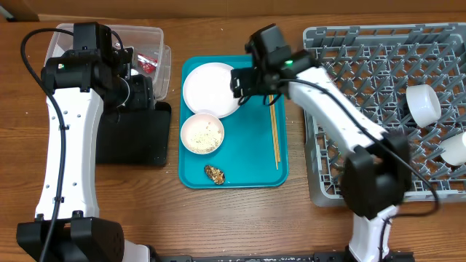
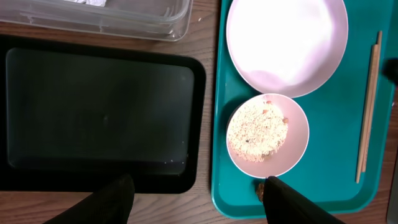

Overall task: Sort waste into correct bins and load items into the dishwasher
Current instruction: 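Move the right gripper back to the teal tray and grasp the white plate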

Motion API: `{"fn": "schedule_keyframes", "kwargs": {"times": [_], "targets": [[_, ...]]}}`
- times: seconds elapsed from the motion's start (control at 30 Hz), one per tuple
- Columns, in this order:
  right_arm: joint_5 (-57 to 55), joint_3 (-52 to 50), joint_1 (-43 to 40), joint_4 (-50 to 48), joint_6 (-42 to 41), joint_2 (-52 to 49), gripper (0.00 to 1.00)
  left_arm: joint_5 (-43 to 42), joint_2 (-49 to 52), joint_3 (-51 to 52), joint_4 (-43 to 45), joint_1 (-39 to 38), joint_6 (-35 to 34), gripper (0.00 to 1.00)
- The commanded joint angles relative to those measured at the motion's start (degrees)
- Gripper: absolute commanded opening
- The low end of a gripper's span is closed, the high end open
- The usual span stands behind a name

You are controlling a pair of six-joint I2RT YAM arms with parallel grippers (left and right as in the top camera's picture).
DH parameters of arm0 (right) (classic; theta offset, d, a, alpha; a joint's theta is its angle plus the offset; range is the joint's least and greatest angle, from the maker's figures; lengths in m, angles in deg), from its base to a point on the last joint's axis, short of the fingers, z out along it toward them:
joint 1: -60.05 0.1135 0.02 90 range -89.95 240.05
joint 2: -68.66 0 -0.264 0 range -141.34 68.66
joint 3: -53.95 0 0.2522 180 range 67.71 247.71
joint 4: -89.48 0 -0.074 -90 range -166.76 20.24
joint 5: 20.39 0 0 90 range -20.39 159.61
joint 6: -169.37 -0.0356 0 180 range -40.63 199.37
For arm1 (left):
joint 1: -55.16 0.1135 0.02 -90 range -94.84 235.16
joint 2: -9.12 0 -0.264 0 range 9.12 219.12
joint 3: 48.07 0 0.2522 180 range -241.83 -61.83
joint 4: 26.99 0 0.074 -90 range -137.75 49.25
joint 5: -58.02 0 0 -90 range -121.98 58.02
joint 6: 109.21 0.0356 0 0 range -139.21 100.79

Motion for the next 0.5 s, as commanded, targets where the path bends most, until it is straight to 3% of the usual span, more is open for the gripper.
{"fn": "schedule_keyframes", "kwargs": {"times": [0.0, 0.47], "targets": [[-3.7, 0.8, 0.7, -2.3, -6.8, -4.6, 0.86, -0.3, -0.4, -0.7, 0.1, -0.2, -0.4, 0.69], [-5.7, 0.8, 1.2, -5.5, -11.2, -13.1, 0.56, -0.3, -0.4, -0.7, 0.1, -0.2, -0.4, 0.69]]}}
